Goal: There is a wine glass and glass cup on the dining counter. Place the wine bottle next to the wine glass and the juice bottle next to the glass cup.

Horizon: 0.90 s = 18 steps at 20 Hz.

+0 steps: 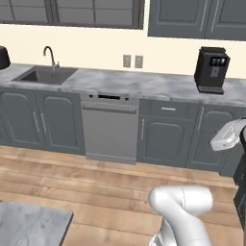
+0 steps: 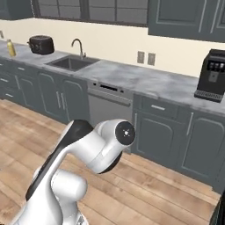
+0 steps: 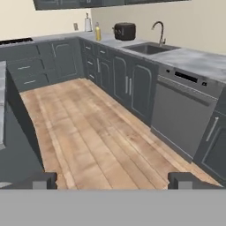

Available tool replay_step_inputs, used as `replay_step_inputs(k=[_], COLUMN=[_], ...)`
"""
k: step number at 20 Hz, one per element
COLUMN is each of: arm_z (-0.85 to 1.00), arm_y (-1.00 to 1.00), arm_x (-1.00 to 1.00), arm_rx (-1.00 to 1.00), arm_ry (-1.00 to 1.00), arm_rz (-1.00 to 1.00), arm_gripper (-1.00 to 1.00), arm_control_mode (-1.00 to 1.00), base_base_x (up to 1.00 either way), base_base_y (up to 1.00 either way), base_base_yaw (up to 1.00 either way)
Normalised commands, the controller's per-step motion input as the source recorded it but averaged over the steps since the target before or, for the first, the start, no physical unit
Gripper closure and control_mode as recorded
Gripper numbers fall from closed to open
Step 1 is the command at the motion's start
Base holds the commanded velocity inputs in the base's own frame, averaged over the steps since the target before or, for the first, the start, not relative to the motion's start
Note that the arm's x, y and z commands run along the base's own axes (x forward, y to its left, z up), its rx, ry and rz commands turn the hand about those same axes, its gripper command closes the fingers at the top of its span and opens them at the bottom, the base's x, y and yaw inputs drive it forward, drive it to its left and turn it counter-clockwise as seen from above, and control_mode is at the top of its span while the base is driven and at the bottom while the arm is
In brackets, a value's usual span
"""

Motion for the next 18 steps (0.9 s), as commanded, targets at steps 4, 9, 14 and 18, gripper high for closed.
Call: replay_step_inputs(k=[4,9,14,18], arm_z=[0.00,0.00,0.00,0.00], arm_y=[0.00,0.00,0.00,0.00], arm_x=[0.00,0.00,0.00,0.00], arm_rx=[0.00,0.00,0.00,0.00], arm_ry=[0.00,0.00,0.00,0.00], arm_rz=[0.00,0.00,0.00,0.00], arm_gripper=[-1.00,-1.00,-1.00,-1.00], arm_control_mode=[1.00,1.00,1.00,1.00], base_base_x=[0.94,0.92,0.70,0.53], base_base_y=[0.10,0.05,0.00,0.00], base_base_yaw=[0.03,0.17,0.43,0.57])
